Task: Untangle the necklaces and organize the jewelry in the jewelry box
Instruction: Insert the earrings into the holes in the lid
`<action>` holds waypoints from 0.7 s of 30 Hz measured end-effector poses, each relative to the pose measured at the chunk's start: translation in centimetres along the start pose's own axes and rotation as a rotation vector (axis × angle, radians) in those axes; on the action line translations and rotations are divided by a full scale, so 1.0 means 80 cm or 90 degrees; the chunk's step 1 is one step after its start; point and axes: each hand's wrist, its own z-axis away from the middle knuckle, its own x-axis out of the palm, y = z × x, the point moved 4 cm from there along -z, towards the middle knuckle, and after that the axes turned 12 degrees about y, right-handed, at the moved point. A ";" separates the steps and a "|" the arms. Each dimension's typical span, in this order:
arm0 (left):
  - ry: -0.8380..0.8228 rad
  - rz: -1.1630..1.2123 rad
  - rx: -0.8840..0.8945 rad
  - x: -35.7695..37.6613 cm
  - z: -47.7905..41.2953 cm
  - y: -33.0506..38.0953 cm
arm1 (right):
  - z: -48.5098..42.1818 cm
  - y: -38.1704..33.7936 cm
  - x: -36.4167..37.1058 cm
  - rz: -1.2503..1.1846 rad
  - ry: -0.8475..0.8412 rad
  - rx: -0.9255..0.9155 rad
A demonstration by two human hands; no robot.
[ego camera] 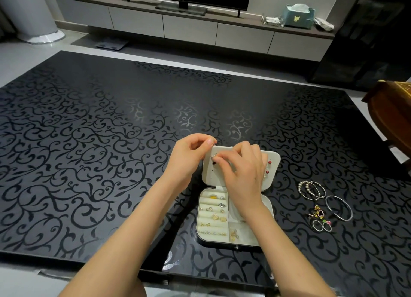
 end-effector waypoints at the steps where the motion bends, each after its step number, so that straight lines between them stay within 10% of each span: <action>1: -0.002 -0.001 0.002 0.000 0.001 0.001 | -0.001 0.000 0.000 -0.001 -0.006 0.001; 14: -0.046 -0.013 0.013 -0.005 0.006 0.009 | -0.020 -0.012 -0.018 0.164 0.011 -0.074; 21: -0.279 -0.078 0.004 -0.022 0.011 0.015 | -0.002 -0.010 -0.036 0.053 -0.052 -0.194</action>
